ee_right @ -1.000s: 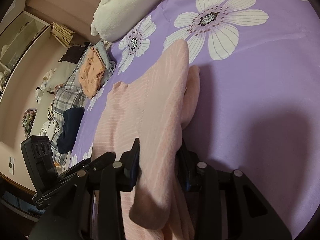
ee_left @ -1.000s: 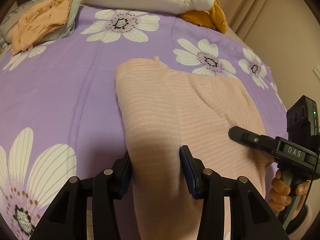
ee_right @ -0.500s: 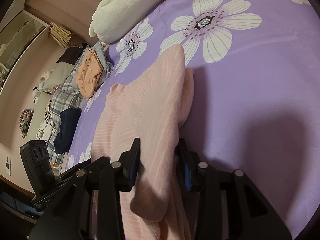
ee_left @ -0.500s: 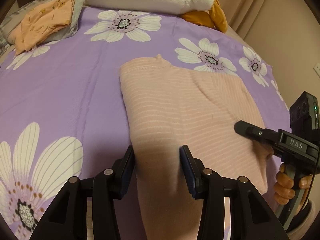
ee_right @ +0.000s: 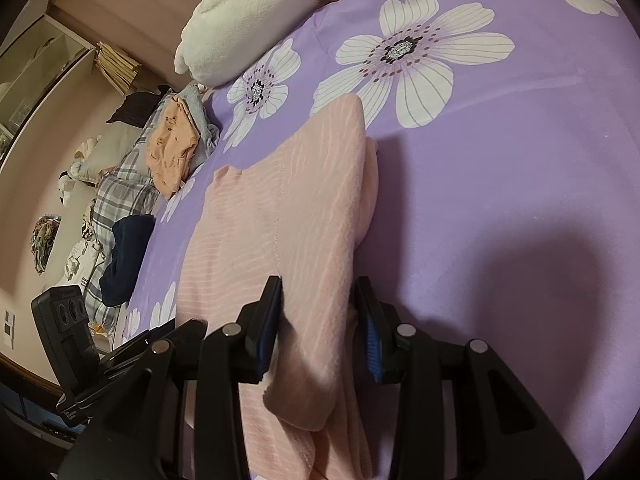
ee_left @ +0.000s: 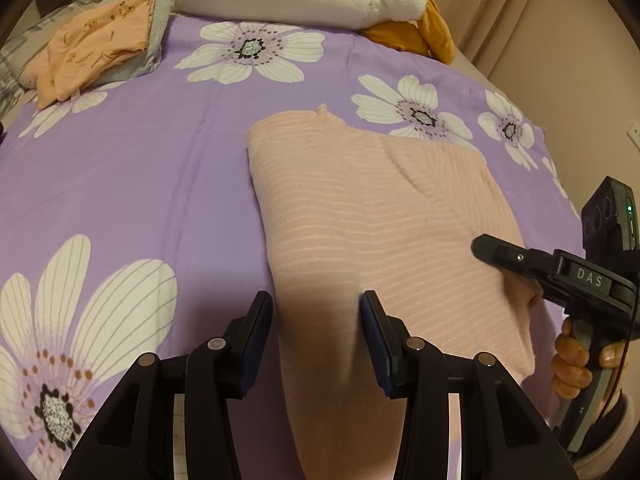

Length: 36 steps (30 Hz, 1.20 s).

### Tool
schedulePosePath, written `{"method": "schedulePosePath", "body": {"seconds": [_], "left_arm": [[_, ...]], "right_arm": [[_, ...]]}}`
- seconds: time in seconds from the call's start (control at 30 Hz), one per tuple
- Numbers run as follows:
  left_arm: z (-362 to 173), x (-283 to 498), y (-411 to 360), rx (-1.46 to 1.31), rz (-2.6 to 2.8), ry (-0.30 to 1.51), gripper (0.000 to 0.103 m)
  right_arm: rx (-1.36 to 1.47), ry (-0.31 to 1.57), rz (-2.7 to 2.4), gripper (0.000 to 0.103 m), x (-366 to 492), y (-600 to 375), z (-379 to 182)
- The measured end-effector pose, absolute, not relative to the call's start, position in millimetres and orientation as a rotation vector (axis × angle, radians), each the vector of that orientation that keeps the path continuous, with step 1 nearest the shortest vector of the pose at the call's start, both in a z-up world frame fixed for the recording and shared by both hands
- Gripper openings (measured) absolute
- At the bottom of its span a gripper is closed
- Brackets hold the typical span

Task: Fold small clothes
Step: 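Open both tools and release the folded pink shirt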

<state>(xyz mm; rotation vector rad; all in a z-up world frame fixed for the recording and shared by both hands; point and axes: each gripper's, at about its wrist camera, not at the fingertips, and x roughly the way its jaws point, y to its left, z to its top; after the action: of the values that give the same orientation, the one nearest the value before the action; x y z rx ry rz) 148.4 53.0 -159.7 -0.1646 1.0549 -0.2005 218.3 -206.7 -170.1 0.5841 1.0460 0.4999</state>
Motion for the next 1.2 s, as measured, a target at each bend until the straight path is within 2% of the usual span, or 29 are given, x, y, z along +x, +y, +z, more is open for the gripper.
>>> {"method": "schedulePosePath", "body": {"seconds": [1.2], "left_arm": [[-157.8,124.6,55.5,-0.166,-0.175,1.063,0.045]], "right_arm": [[0.58,1.046,0.458,0.038,204.3,-224.2,-169.3]]}}
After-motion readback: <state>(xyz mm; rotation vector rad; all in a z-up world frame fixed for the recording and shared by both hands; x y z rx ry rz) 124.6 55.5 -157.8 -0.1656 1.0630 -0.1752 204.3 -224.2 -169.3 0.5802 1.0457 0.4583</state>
